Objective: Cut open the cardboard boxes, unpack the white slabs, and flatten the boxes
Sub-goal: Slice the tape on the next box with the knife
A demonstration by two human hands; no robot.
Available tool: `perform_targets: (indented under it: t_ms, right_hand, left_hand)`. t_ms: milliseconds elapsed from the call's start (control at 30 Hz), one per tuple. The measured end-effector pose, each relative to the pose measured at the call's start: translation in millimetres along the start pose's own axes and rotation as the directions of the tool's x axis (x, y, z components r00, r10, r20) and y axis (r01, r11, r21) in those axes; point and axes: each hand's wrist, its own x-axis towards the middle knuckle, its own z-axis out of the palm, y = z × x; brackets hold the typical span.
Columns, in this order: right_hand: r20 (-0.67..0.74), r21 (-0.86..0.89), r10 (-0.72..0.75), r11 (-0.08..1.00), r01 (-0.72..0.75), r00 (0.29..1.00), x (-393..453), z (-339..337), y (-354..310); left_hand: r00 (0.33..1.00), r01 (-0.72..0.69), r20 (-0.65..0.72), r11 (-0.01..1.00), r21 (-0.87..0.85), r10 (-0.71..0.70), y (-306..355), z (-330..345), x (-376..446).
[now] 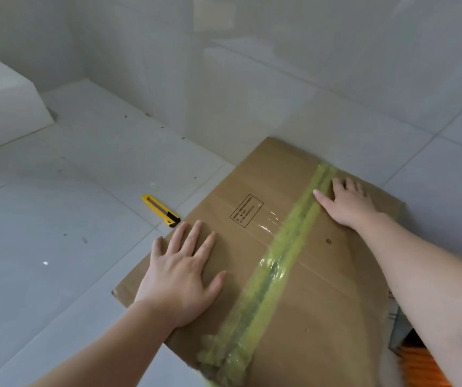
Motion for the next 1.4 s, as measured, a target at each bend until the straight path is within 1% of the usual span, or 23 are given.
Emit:
perform_targets:
  t_ms: [100,167,233,533,700,800,933,1033,1133,1333,1400]
  right_hand:
    - [-0.031,0.009,0.004,1.000,-0.004,1.000,28.2,3.4,-0.4]
    - [-0.078,0.024,0.011,1.000,-0.010,0.997,34.9,6.6,-2.5]
    - [-0.097,0.031,0.018,0.999,-0.015,0.995,35.1,10.4,-1.4]
    - [-0.056,0.058,0.008,0.998,-0.005,0.998,37.1,14.1,3.6]
    - [-0.046,0.073,0.023,0.997,-0.019,0.999,25.5,12.9,1.4]
    - [-0.027,0.061,0.030,0.998,-0.028,0.999,18.7,10.8,0.2]
    - [-0.016,0.026,0.030,0.999,-0.029,0.999,13.3,3.3,-3.4]
    - [0.004,0.038,0.025,0.999,-0.026,1.000,-1.1,3.7,-15.3]
    - [0.028,0.024,0.031,0.999,-0.032,0.999,-25.3,3.2,-35.1]
    - [0.044,-0.004,0.083,0.997,-0.083,0.996,-82.5,9.2,-81.9]
    - [0.078,-0.026,0.093,0.996,-0.091,0.993,-102.3,5.4,-95.4]
  left_hand:
    - [1.000,0.006,0.020,1.000,0.004,-0.006,0.1,-3.5,0.1]
    - [1.000,0.011,0.021,1.000,0.006,-0.011,-1.0,-5.2,0.7]
    - [1.000,0.007,0.020,1.000,0.003,-0.007,-1.6,-4.2,0.3]
    - [1.000,0.003,-0.009,1.000,-0.014,-0.003,-4.5,-1.5,-5.1]
    - [1.000,-0.007,-0.005,1.000,-0.007,0.007,-23.3,-5.0,-21.7]
    - [1.000,-0.010,-0.012,1.000,-0.021,0.010,-30.3,-6.7,-30.0]
    - [1.000,-0.020,0.018,0.999,-0.025,0.021,-39.5,-11.7,-34.5]
    - [0.998,-0.024,0.066,0.999,0.030,0.022,-57.2,-21.0,-40.2]
    - [0.993,0.003,0.119,0.994,0.113,-0.017,-72.4,-28.3,-51.5]
    - [0.989,0.107,0.091,0.987,0.118,-0.118,-107.0,-44.3,-63.8]
    - [0.987,0.130,0.079,0.985,0.117,-0.140,-118.2,-44.4,-71.4]
